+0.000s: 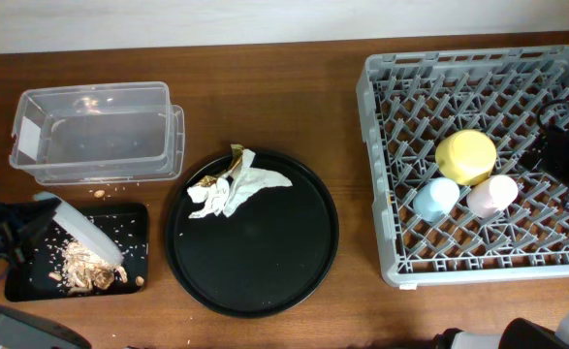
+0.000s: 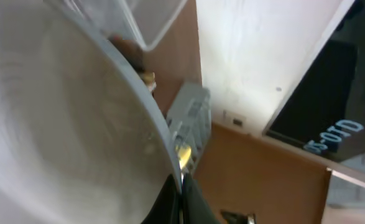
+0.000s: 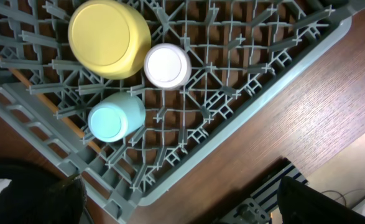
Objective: Sort waste into correct bins and load items into the dishwasher rack
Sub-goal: 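Tilt the white bowl to pour the food scraps onto the small tray, then set the empty white bowl back on the round black tray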
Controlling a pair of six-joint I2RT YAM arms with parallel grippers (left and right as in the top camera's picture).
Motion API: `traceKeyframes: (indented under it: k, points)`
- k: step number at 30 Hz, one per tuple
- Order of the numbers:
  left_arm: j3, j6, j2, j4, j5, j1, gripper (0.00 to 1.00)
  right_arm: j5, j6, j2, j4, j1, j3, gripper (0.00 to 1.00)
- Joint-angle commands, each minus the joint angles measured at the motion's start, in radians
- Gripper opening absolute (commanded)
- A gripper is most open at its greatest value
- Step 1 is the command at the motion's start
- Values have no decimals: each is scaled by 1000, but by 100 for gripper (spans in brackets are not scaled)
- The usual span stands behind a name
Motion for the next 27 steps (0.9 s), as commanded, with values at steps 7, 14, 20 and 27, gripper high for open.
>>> traceKeyframes:
  k: [7,14,20,27]
  points:
    - [-3,74,-171,-18,-32,-288,1,6,9,2,-3,-6,3,99]
    - [-5,-8,-228,85,-109,-729,1,6,9,2,-3,-6,3,99]
    - [-32,-525,-228,346,-543,-1131,1,6,9,2,-3,-6,3,99]
    - [-104,-899,-180,534,-1104,-1601,1,6,9,2,-3,-6,3,99]
